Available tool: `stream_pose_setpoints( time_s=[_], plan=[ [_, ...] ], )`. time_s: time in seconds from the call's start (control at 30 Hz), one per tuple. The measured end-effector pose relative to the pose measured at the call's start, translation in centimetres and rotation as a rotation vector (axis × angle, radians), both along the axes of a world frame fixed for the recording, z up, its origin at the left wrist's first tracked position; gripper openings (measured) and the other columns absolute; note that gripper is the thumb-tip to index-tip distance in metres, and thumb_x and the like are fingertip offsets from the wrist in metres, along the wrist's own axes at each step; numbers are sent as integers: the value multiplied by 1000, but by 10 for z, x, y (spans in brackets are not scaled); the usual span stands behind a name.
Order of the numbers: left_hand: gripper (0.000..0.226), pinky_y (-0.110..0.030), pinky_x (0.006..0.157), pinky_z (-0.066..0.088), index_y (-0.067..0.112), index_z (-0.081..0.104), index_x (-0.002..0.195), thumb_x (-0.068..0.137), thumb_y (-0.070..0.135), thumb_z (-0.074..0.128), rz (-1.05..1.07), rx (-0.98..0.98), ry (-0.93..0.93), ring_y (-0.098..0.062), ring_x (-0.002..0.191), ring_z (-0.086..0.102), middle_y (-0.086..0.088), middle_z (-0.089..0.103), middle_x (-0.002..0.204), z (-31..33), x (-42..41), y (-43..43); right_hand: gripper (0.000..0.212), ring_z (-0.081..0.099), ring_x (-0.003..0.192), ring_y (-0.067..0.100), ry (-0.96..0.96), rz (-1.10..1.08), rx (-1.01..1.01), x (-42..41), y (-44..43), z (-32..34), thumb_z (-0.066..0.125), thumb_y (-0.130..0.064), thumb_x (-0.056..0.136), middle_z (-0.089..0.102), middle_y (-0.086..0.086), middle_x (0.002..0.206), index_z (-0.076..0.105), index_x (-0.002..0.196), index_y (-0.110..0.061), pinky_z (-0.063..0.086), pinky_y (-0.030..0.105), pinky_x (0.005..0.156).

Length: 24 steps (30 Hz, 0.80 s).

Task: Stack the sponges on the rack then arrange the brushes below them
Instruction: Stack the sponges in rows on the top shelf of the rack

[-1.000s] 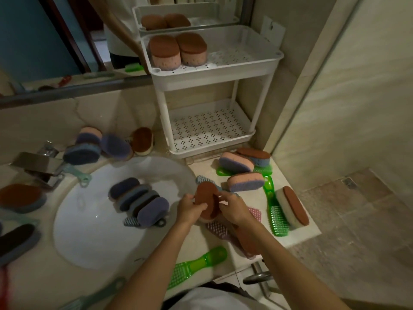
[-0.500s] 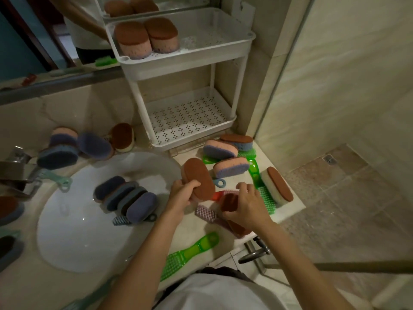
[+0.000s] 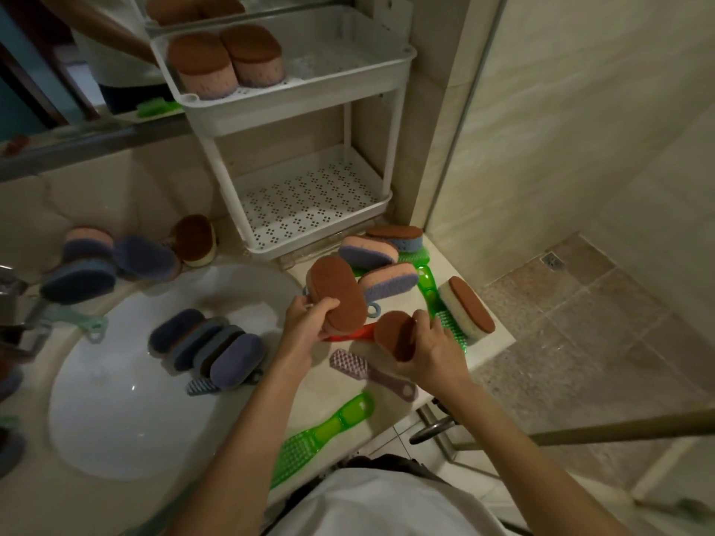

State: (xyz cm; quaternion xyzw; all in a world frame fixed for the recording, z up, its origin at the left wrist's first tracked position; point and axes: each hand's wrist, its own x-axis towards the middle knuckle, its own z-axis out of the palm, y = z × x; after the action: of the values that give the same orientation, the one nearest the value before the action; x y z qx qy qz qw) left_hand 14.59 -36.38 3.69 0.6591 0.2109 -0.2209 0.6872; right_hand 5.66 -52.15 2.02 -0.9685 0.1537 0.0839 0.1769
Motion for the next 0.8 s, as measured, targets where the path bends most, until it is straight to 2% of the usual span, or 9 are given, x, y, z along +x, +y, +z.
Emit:
stream_pose_setpoints(
  time_s=[0.13, 0.2, 0.27, 0.3, 0.37, 0.47, 0.57, 0.67, 0.8],
  plan=[
    [15, -22, 54, 54, 12, 54, 102, 87, 10, 59, 15, -30, -106, -13, 74, 62, -8, 65, 94, 31, 7, 4, 79, 53, 94, 27, -261, -6, 105, 20, -3, 42, 71, -40, 70, 50, 8, 108, 32, 132, -11, 41, 34, 67],
    [20, -24, 61, 51, 14, 53, 105, 87, 12, 59, 7, -41, -202, -13, 79, 63, -5, 64, 95, 55, 17, 3, 74, 52, 92, 24, -396, -9, 163, 39, -1, 72, 71, -37, 70, 50, 6, 105, 34, 129, -12, 40, 32, 67],
    [25, -24, 65, 50, 16, 52, 111, 87, 15, 60, -8, -34, -304, -11, 81, 63, -1, 64, 96, 84, 27, 3, 72, 52, 92, 20, -483, -13, 211, 61, 2, 100, 73, -35, 69, 51, 4, 106, 33, 125, -15, 47, 33, 71],
    [26, -24, 66, 50, 17, 51, 112, 87, 16, 60, -3, -34, -355, -10, 82, 64, 1, 64, 96, 99, 33, 3, 69, 53, 91, 20, -521, -29, 221, 73, 3, 112, 73, -35, 68, 52, 4, 105, 33, 120, -16, 48, 33, 71],
    [28, -27, 74, 53, 18, 52, 112, 86, 17, 61, 18, -31, -447, -11, 86, 64, 1, 65, 99, 128, 47, 4, 57, 51, 82, 20, -584, -71, 223, 95, 6, 137, 73, -35, 68, 52, 3, 97, 34, 105, -17, 40, 30, 65],
    [35, -33, 86, 51, 20, 51, 117, 84, 23, 64, 26, 20, -535, -16, 96, 63, 0, 64, 108, 171, 70, 7, 50, 45, 76, 19, -679, -62, 234, 125, 10, 172, 74, -34, 68, 49, 3, 88, 32, 91, -18, 31, 27, 65],
    [34, -28, 82, 51, 17, 52, 117, 86, 22, 63, 52, -8, -633, -15, 95, 63, 1, 64, 106, 209, 95, 10, 45, 47, 75, 21, -763, -26, 254, 157, 15, 203, 73, -32, 69, 48, 4, 85, 33, 86, -16, 31, 28, 63],
    [34, -35, 87, 53, 12, 54, 117, 86, 22, 62, 104, -60, -654, -19, 99, 64, -6, 66, 112, 234, 125, 11, 45, 51, 77, 24, -803, -21, 290, 191, 18, 224, 71, -33, 70, 48, 4, 86, 34, 87, -15, 34, 31, 61],
    [37, -27, 64, 50, 11, 53, 118, 86, 27, 60, 184, -73, -547, -22, 95, 64, -8, 65, 113, 245, 167, 17, 47, 57, 86, 28, -787, -20, 267, 236, 22, 240, 69, -34, 71, 56, 9, 97, 35, 97, -15, 41, 32, 66]
  ],
)
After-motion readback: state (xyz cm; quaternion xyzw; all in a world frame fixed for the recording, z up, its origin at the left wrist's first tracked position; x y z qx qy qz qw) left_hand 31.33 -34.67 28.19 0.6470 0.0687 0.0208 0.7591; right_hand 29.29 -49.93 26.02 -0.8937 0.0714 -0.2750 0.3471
